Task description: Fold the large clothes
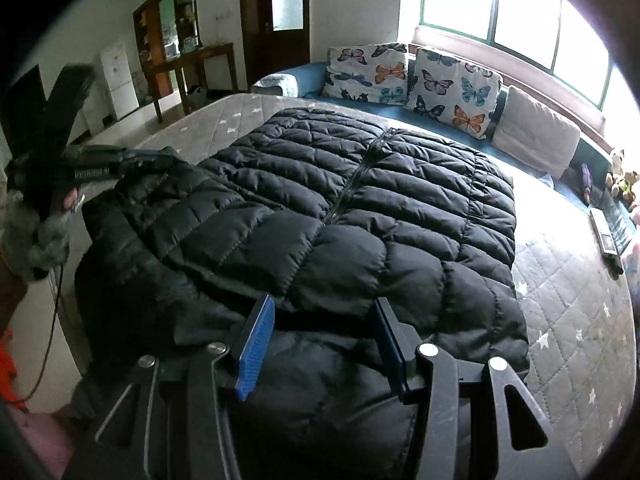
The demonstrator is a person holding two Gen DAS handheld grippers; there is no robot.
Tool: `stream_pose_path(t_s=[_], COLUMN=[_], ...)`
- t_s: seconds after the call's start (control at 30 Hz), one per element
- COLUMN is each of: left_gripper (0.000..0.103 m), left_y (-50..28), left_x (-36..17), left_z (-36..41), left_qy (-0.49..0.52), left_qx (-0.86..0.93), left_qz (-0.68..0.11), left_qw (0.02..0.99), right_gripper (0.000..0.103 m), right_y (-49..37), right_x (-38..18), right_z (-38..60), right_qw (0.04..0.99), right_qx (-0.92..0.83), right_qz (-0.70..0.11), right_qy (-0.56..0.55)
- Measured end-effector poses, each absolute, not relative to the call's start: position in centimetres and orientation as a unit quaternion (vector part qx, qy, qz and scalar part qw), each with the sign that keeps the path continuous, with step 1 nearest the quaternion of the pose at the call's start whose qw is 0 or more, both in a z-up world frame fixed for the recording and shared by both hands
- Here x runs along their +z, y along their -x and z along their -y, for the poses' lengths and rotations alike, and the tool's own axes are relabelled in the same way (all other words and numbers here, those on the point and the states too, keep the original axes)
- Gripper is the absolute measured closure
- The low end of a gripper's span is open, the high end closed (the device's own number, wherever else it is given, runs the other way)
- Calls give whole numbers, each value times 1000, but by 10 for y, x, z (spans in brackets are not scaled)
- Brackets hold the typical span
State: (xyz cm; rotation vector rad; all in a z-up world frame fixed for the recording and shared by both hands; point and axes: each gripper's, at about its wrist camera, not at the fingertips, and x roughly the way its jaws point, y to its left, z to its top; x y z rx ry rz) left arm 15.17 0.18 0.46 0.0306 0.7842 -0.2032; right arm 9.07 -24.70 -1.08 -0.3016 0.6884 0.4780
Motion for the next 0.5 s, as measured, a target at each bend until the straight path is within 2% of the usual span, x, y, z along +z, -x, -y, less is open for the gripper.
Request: stream_pose_path(t_s=[0.13,0.33,0.5], left_gripper=[92,91,91], left_y=[-143,-156,-159], left_x=[20,-7,-17], left_z=[-6,-17,-21], left_qy=[-15,6,17], left_qx=[-81,-68,-64], left_qz=[-344,-383,-400], left_qw=[935,921,914], right_gripper=[48,47,47], right_y=[-92,-113,-102], right_x=[-6,-49,-37], right_z=[241,232,233], right_qw=[906,890,892], right_qx=[233,227,226], right_qz=[-321,-365,-358], right_qy=[150,150,156])
